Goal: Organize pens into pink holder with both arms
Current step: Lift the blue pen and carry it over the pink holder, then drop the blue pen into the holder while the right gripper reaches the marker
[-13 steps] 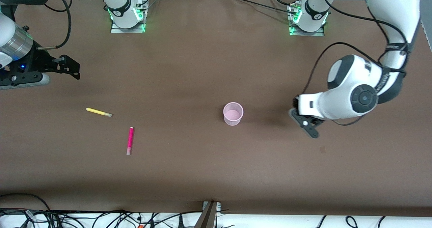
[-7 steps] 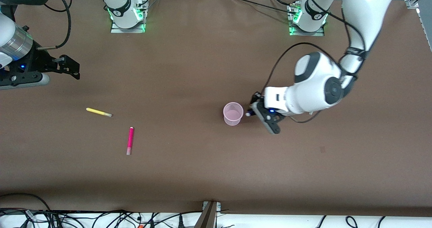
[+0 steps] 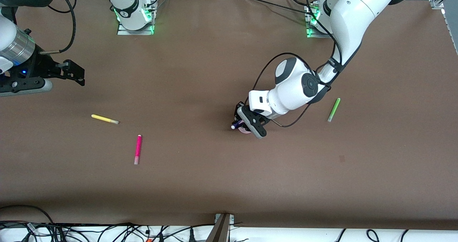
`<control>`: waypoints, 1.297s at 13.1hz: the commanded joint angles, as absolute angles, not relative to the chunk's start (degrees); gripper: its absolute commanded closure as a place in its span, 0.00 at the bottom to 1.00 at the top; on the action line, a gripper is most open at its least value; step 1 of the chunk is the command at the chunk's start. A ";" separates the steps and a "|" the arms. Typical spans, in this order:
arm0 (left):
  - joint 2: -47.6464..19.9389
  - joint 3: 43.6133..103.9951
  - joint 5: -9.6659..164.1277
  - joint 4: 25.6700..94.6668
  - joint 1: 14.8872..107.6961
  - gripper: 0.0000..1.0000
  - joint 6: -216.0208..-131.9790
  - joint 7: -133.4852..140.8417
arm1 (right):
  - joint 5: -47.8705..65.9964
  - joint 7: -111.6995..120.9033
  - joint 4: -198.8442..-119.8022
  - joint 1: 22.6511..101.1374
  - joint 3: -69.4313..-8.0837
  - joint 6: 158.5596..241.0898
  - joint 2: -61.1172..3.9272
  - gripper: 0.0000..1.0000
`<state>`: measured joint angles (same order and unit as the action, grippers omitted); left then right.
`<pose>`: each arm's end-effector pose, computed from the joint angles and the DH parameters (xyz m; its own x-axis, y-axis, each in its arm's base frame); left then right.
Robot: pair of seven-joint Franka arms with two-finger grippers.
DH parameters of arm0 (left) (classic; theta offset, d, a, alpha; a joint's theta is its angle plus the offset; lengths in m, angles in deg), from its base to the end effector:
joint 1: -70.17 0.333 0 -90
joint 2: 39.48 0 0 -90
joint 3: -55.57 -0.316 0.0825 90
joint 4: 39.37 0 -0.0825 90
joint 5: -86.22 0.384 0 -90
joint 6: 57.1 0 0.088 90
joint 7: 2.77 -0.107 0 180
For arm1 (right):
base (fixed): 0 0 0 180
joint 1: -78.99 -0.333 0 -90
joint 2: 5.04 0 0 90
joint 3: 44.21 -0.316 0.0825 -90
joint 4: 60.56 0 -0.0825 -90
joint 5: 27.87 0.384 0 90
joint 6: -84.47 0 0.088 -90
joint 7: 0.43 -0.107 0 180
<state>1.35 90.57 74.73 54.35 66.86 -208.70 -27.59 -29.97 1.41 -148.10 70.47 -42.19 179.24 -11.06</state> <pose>0.6138 -0.3807 0.3007 0.7097 -0.5279 0.4665 -0.6958 -0.6287 0.3472 0.5903 0.0647 0.5921 0.9887 0.1483 0.0198 0.1474 -0.9882 0.0409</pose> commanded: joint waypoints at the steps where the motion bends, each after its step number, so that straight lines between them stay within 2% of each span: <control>1: 0.16 90.55 78.91 56.69 67.35 1.00 -209.50 -27.47 | -29.81 1.15 -146.00 70.29 -42.27 181.23 -14.97 0.00; 5: 0.25 90.55 80.34 59.33 67.62 1.00 -213.54 -26.95 | -27.80 1.32 -146.17 71.43 -41.92 182.98 -17.34 0.00; 6: 0.25 90.55 80.33 59.33 67.44 0.88 -213.46 -26.68 | -25.69 1.24 -146.08 71.61 -41.83 182.73 -17.96 0.00; 7: 0.16 90.55 80.42 59.33 67.44 0.53 -213.54 -26.68 | -25.50 1.24 -146.26 71.35 -41.83 182.90 -18.22 0.00; 8: -0.01 90.55 80.42 59.33 67.53 0.01 -213.46 -26.94 | -25.76 1.24 -146.35 70.91 -41.83 182.99 -18.92 0.00; 10: -0.36 90.55 80.42 59.59 67.79 0.00 -213.28 -26.77 | -25.50 2.20 -146.26 70.99 -41.92 183.17 -23.22 0.00; 13: -1.76 90.55 80.42 59.51 68.23 0.00 -212.41 -24.67 | -25.32 4.14 -146.17 70.82 -42.01 184.22 -25.51 0.00; 15: -4.92 90.29 80.42 59.51 69.11 0.00 -205.68 -22.12 | -23.93 4.49 -146.17 70.47 -42.36 185.62 -28.67 0.00; 17: -10.09 88.97 80.42 59.33 69.90 0.00 -194.97 -18.96 | -22.78 4.49 -147.13 69.42 -42.36 189.04 -30.87 0.00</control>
